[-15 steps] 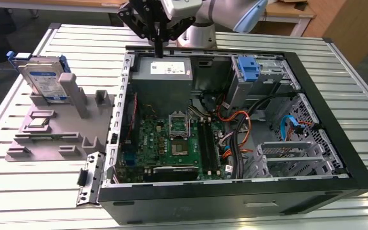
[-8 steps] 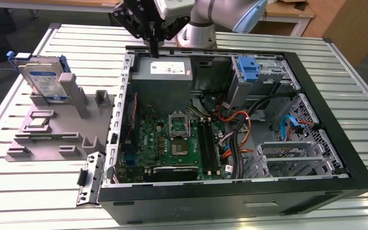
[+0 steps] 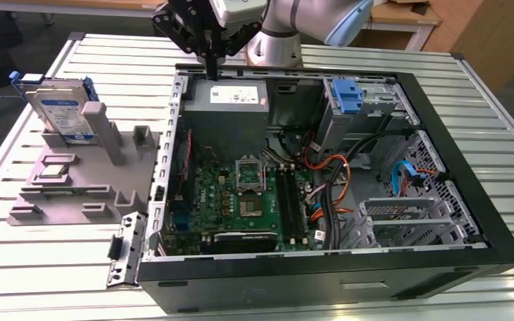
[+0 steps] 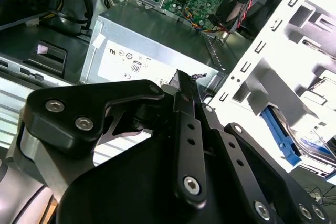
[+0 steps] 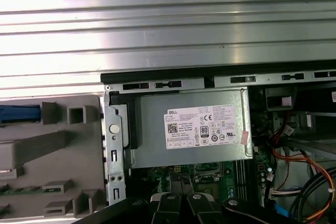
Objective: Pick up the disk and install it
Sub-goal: 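Reach for the disk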
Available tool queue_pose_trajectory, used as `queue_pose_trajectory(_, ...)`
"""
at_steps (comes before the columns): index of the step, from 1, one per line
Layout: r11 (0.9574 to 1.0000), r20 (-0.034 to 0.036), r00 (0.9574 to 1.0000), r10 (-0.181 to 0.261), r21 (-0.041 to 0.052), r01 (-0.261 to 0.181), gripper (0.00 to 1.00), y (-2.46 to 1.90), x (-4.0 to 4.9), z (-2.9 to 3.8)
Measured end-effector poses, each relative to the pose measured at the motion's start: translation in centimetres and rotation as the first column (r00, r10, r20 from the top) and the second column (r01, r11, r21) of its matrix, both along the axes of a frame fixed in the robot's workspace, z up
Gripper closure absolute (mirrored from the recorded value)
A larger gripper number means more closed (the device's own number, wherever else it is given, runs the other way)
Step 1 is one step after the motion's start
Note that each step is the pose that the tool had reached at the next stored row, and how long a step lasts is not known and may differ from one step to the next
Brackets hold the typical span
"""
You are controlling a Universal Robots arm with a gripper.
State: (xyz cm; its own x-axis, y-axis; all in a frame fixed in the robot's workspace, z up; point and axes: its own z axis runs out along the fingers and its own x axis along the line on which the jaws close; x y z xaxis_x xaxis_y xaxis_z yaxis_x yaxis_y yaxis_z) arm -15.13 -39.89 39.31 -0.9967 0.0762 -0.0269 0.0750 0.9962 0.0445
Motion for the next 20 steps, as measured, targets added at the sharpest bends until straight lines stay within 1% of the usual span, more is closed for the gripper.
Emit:
queue_pose_trajectory(11, 1.0000, 0.0001, 1.0000, 0.000, 0.0000, 0.000, 0.90, 0.00, -0.44, 0.00)
queue_pose_trajectory(20, 1.0000, 0.0001, 1.0000, 0.000, 0.0001, 0.000, 0.90, 0.00, -0.57, 0.00)
